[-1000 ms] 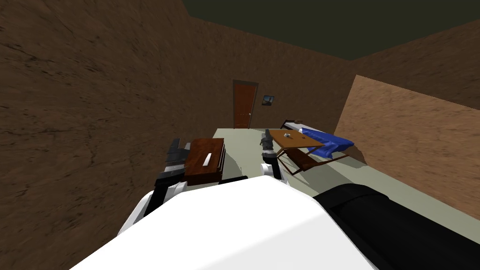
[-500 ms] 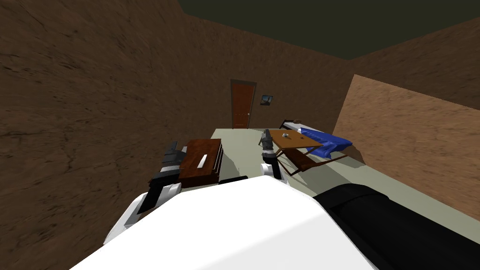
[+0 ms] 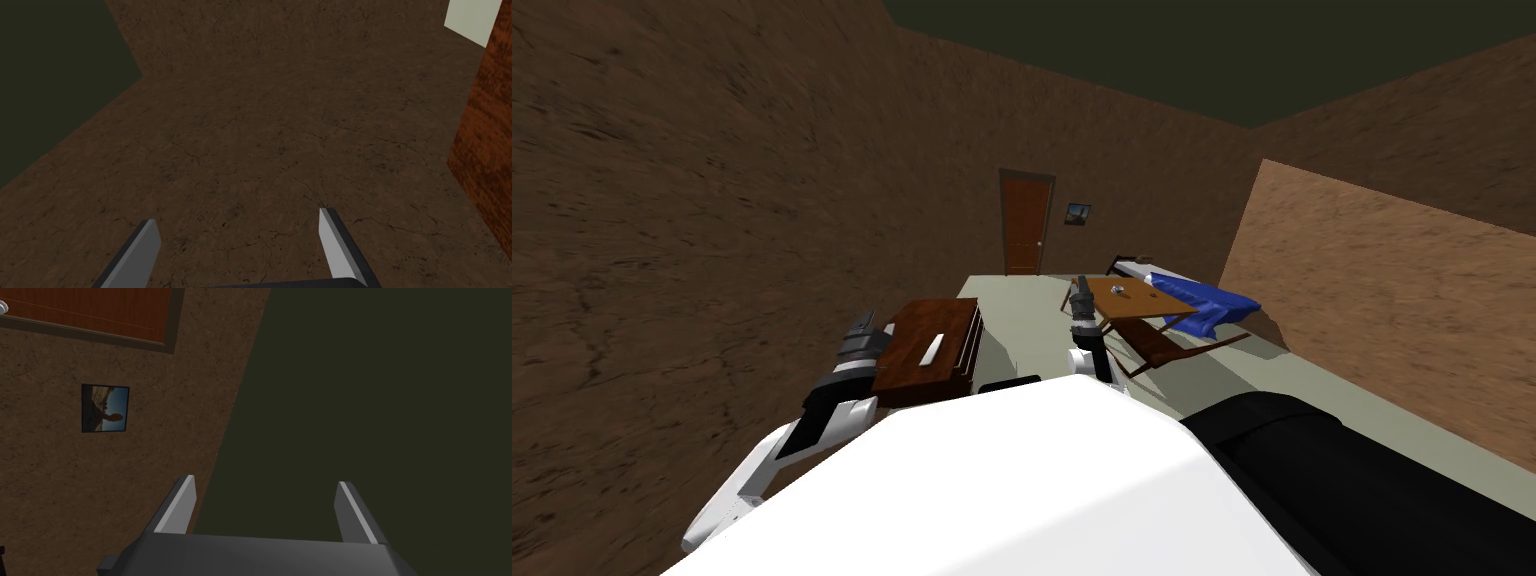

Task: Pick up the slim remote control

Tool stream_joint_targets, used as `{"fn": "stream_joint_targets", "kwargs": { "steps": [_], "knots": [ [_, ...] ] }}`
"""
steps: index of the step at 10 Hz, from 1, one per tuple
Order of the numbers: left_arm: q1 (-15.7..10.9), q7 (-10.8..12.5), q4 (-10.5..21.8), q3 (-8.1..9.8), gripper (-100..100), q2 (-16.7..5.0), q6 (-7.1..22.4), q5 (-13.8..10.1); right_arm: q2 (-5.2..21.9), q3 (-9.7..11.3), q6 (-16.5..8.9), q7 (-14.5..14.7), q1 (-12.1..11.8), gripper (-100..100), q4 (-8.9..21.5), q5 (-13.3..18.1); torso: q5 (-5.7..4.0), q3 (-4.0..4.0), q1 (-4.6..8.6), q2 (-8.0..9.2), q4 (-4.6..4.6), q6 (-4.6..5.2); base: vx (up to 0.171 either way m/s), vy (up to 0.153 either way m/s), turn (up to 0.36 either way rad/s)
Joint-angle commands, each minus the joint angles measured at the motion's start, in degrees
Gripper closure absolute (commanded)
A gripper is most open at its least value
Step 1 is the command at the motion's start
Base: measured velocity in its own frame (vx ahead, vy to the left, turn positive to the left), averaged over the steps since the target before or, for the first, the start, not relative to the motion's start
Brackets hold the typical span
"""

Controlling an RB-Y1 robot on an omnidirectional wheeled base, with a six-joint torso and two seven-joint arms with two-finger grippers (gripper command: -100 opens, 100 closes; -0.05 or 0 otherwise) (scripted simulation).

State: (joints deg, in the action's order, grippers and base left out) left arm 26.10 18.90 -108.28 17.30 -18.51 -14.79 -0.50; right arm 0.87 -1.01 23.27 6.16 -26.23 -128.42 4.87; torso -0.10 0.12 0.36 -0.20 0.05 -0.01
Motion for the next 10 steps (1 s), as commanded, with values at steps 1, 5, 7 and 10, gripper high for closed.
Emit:
{"fn": "stream_joint_targets", "kwargs": {
  "steps": [1, 5, 7, 10],
  "knots": [
    [-1.3, 1.1, 2.9, 1.82, -100, -1.4, 2.5, -1.0, 0.0, 0.0, 0.0, 0.0, 0.0, 0, 0.0, 0.0, 0.00, 0.00, 0.00, 0.00, 0.00, 0.00, 0.068, -0.091, -0.016],
    [-2.8, 3.2, 9.1, 5.18, -100, -3.9, 7.0, -3.3, 0.0, 0.0, 0.0, 0.0, 0.0, 0, 0.0, 0.0, 0.00, 0.01, -0.03, -0.01, 0.00, 0.00, 0.060, -0.100, -0.009],
    [-2.8, 3.2, 10.7, 5.18, -100, -3.9, 7.0, -3.3, 0.0, 0.0, 0.0, 0.0, 0.0, 0, 0.0, 0.0, 0.01, 0.04, -0.08, -0.06, 0.02, -0.01, 0.052, -0.054, -0.002],
    [-3.6, 4.2, 14.2, 6.80, -100, -5.1, 9.5, -4.6, 0.0, 0.0, 0.0, 0.0, 0.0, 0, 0.0, 0.0, 0.05, 0.01, -0.18, -0.02, 0.00, 0.00, 0.051, -0.047, -0.006]
  ]
}}
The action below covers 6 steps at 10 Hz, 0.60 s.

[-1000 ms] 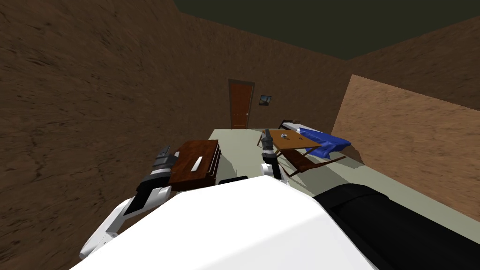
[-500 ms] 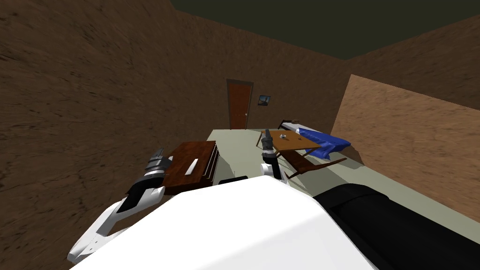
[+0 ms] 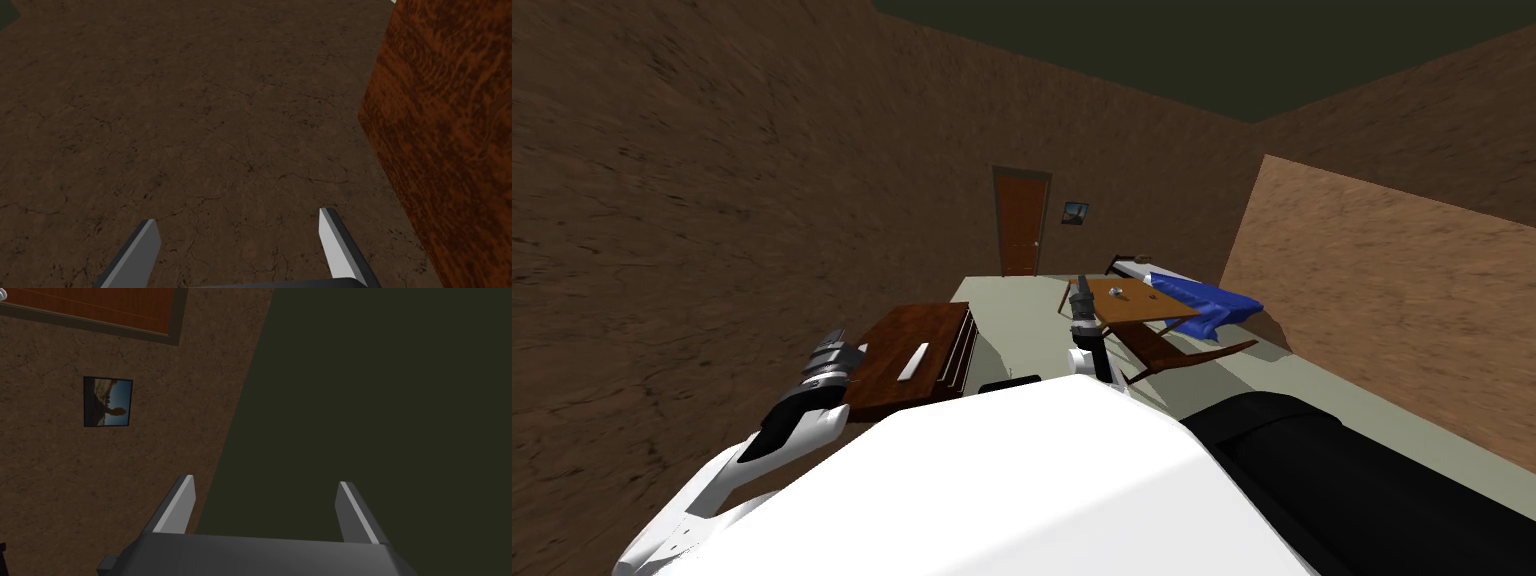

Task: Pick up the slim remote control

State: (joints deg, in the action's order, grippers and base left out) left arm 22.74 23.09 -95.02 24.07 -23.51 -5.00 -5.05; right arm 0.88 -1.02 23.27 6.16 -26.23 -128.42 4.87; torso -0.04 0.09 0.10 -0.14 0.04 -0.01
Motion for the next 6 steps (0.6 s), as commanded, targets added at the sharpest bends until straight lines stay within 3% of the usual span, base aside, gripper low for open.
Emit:
{"fn": "stream_joint_targets", "kwargs": {
  "steps": [1, 2, 3, 4, 5, 6],
  "knots": [
    [-1.1, 0.9, 2.9, 1.58, -100, -1.2, 2.2, -1.3, 0.0, 0.0, 0.0, 0.0, 0.0, 0, 0.0, 0.0, 0.00, 0.00, 0.00, 0.00, 0.00, 0.00, 0.061, -0.065, -0.016],
    [-1.1, 0.9, 4.2, 1.58, -100, -1.2, 2.2, -1.3, 0.0, 0.0, 0.0, 0.0, 0.0, 0, 0.0, 0.0, -0.01, 0.03, 0.09, -0.07, 0.00, 0.01, 0.074, -0.069, -0.001],
    [-2.0, 1.7, 6.3, 3.06, -100, -2.2, 4.8, -2.6, 0.0, 0.0, 0.0, 0.0, 0.0, 0, 0.0, 0.0, -0.02, 0.06, 0.10, -0.11, 0.02, 0.00, 0.099, -0.067, -0.006],
    [-2.0, 1.7, 8.1, 3.06, -100, -2.2, 4.9, -2.6, 0.0, 0.0, 0.0, 0.0, 0.0, 0, 0.0, 0.0, -0.02, 0.11, 0.10, -0.20, 0.04, 0.01, 0.102, -0.059, -0.004],
    [-3.0, 2.4, 9.9, 4.46, -100, -3.2, 7.2, -4.0, 0.0, 0.0, 0.0, 0.0, 0.0, 0, 0.0, 0.0, -0.02, 0.12, 0.08, -0.21, 0.05, 0.00, 0.127, -0.077, -0.008],
    [-3.0, 2.4, 11.5, 4.46, -100, -3.2, 7.5, -4.0, 0.0, 0.0, 0.0, 0.0, 0.0, 0, 0.0, 0.0, -0.03, 0.16, 0.13, -0.29, 0.06, 0.00, 0.098, -0.056, 0.009]
  ]
}}
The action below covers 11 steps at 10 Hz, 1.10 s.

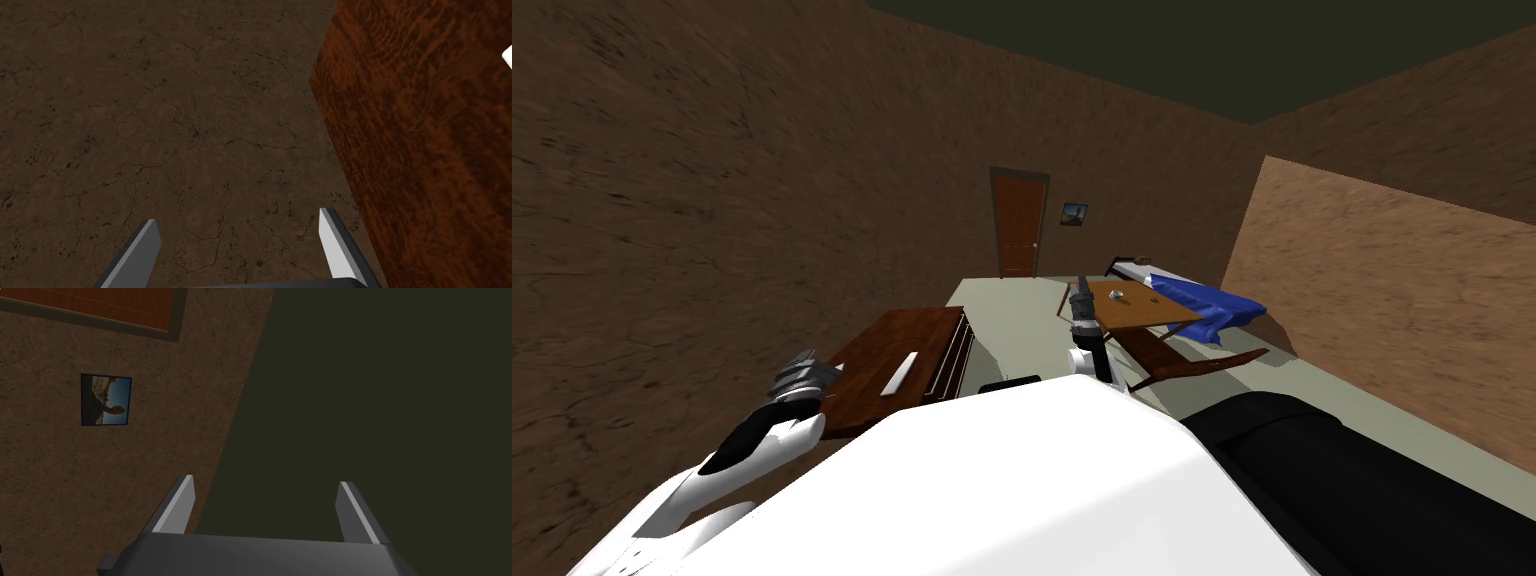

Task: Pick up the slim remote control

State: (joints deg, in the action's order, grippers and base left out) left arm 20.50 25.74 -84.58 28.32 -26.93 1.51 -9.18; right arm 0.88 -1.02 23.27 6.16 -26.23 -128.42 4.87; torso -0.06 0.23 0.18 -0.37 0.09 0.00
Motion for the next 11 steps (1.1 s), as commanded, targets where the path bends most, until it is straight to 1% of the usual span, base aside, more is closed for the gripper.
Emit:
{"fn": "stream_joint_targets", "kwargs": {
  "steps": [1, 2, 3, 4, 5, 6, 7, 8, 9, 10, 11],
  "knots": [
    [-1.8, 0.4, 2.9, 1.51, -100, -0.7, 2.9, -1.3, 0.0, 0.0, 0.0, 0.0, 0.0, 0, 0.0, 0.0, 0.00, 0.00, 0.00, 0.00, 0.00, 0.00, 0.107, -0.051, -0.008],
    [-1.8, 0.4, 5.0, 1.51, -100, -0.7, 3.8, -1.3, 0.0, 0.0, 0.0, 0.0, 0.0, 0, 0.0, 0.0, 0.01, 0.01, -0.03, -0.03, 0.00, 0.00, 0.088, -0.036, -0.006],
    [-2.8, 0.9, 6.5, 2.70, -100, -1.4, 5.3, -2.7, 0.0, 0.0, 0.0, 0.0, 0.0, 0, 0.0, 0.0, 0.02, -0.03, -0.07, 0.05, -0.01, -0.02, 0.102, -0.047, 0.003],
    [-2.8, 0.9, 8.0, 2.70, -100, -1.4, 6.6, -2.7, 0.0, 0.0, 0.0, 0.0, 0.0, 0, 0.0, 0.0, 0.01, -0.01, -0.05, 0.00, -0.01, 0.00, 0.095, -0.044, 0.002],
    [-3.9, 1.3, 10.3, 3.79, -100, -2.2, 8.1, -4.2, 0.0, 0.0, 0.0, 0.0, 0.0, 0, 0.0, 0.0, 0.02, -0.02, -0.06, 0.03, 0.00, 0.00, 0.123, -0.036, 0.001],
    [-3.9, 1.3, 12.3, 3.79, -100, -2.2, 9.4, -4.2, 0.0, 0.0, 0.0, 0.0, 0.0, 0, 0.0, 0.0, 0.02, 0.02, -0.08, -0.05, 0.00, -0.01, 0.108, -0.021, 0.002],
    [-3.9, 1.3, 12.4, 3.79, -100, -2.2, 9.4, -4.2, 0.0, 0.0, 0.0, 0.0, 0.0, 0, 0.0, 0.0, 0.03, 0.01, -0.12, -0.01, 0.01, -0.01, 0.038, -0.005, 0.001],
    [-5.0, 1.6, 14.4, 4.77, -100, -2.8, 12.2, -5.6, 0.0, 0.0, 0.0, 0.0, 0.0, 0, 0.0, 0.0, 0.04, -0.10, -0.19, 0.18, -0.03, -0.01, 0.070, -0.015, 0.002],
    [-5.0, 1.6, 15.7, 4.77, -100, -2.8, 12.2, -5.6, 0.0, 0.0, 0.0, 0.0, 0.0, 0, 0.0, 0.0, 0.04, -0.08, -0.17, 0.13, -0.04, -0.01, 0.087, -0.012, 0.005],
    [-5.0, 1.6, 16.1, 4.77, -100, -2.8, 12.2, -5.6, 0.0, 0.0, 0.0, 0.0, 0.0, 0, 0.0, 0.0, 0.04, -0.06, -0.18, 0.10, -0.02, -0.01, 0.041, 0.000, 0.001],
    [-6.1, 1.7, 18.1, 5.64, -100, -3.3, 15.0, -7.1, 0.0, 0.0, 0.0, 0.0, 0.0, 0, 0.0, 0.0, 0.05, -0.12, -0.21, 0.21, -0.04, -0.01, 0.079, 0.009, 0.007]
  ]
}}
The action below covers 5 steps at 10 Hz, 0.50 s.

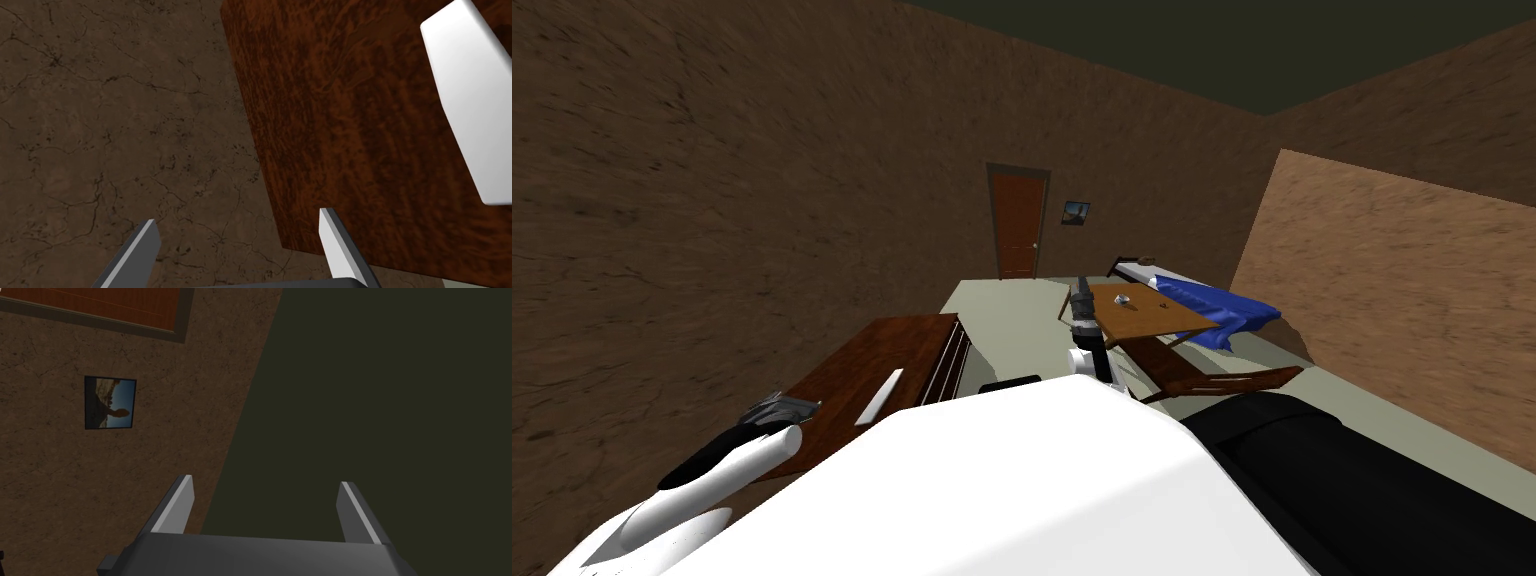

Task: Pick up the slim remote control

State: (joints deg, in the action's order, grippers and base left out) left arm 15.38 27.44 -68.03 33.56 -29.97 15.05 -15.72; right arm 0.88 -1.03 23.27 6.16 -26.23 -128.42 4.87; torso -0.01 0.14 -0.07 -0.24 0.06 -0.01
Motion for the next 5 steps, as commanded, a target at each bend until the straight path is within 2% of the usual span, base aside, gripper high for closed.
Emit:
{"fn": "stream_joint_targets", "kwargs": {
  "steps": [1, 2, 3, 4, 5],
  "knots": [
    [-1.0, 0.0, 2.9, 0.40, -100, -0.3, 1.4, -0.5, 0.0, 0.0, 0.0, 0.0, 0.0, 0, 0.0, 0.0, 0.00, 0.00, 0.00, 0.00, 0.00, 0.00, 0.091, 0.000, 0.004],
    [-1.0, 0.0, 3.2, 0.40, -100, -0.3, 1.4, -0.5, 0.0, 0.0, 0.0, 0.0, 0.0, 0, 0.0, 0.0, 0.00, 0.03, 0.03, -0.04, 0.02, 0.01, 0.042, -0.009, 0.000],
    [-2.1, 0.1, 5.2, 1.16, -100, -0.8, 4.2, -1.9, 0.0, 0.0, 0.0, 0.0, 0.0, 0, 0.0, 0.0, 0.00, -0.03, 0.06, 0.07, 0.00, 0.01, 0.081, 0.003, 0.010],
    [-2.1, 0.1, 6.4, 1.16, -100, -0.8, 4.2, -1.9, 0.0, 0.0, 0.0, 0.0, 0.0, 0, 0.0, 0.0, -0.01, 0.01, 0.03, -0.01, 0.00, 0.00, 0.089, 0.000, 0.006],
    [-3.3, 0.1, 8.2, 1.81, -100, -1.2, 6.8, -3.4, 0.0, 0.0, 0.0, 0.0, 0.0, 0, 0.0, 0.0, 0.00, 0.03, 0.03, -0.04, 0.02, 0.00, 0.121, 0.011, 0.020]
  ]
}}
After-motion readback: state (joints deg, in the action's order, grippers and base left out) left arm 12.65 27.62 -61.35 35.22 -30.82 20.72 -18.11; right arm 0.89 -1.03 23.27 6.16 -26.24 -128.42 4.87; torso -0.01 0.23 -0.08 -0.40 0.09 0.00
